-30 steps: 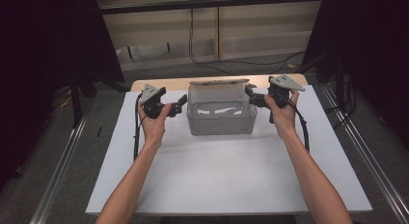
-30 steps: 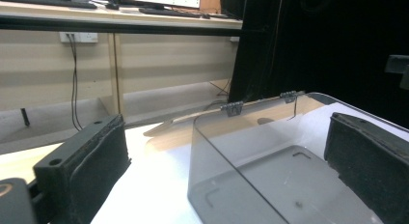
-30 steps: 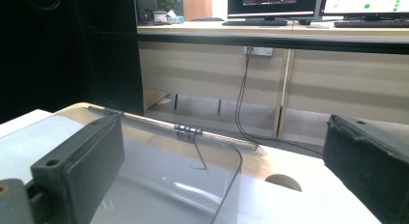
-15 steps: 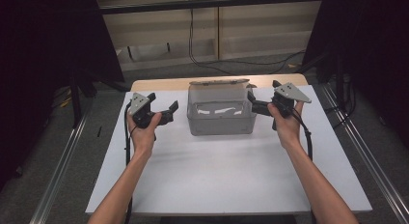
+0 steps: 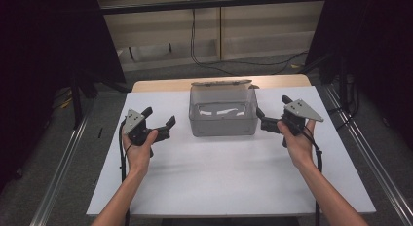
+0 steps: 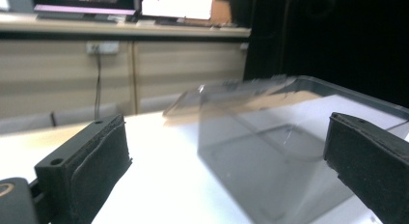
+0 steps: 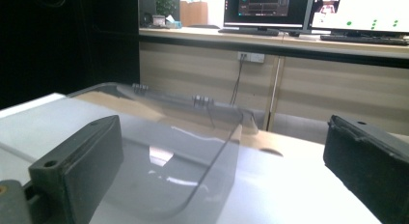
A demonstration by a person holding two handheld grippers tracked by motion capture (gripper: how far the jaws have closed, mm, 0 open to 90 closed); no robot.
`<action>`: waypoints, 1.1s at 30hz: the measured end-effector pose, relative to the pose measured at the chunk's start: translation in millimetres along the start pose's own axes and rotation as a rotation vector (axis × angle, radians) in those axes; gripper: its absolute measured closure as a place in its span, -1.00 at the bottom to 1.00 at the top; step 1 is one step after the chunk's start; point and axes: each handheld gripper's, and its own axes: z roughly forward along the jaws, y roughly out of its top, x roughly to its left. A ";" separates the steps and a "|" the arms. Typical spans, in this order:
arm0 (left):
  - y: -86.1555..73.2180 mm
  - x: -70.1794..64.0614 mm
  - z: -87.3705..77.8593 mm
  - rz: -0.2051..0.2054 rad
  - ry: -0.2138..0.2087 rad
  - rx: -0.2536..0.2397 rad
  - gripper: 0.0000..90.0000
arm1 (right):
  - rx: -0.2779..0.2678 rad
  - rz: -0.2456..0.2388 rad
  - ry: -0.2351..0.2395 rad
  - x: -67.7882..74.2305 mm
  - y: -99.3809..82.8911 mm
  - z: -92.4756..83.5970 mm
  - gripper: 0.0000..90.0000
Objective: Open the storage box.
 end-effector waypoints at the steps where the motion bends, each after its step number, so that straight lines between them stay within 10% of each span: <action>1: -2.4 0.4 -2.3 0.002 0.003 -0.004 -0.96 | 0.003 -0.002 -0.002 0.7 -3.1 -3.1 -1.00; 8: -15.3 -0.9 -24.8 0.018 0.069 -0.001 -0.95 | -0.012 -0.021 -0.028 3.5 -15.3 -26.6 -1.00; 33: -52.5 -14.9 -100.3 -0.031 0.095 0.058 -0.93 | 0.022 -0.007 -0.096 0.5 -48.5 -101.4 -1.00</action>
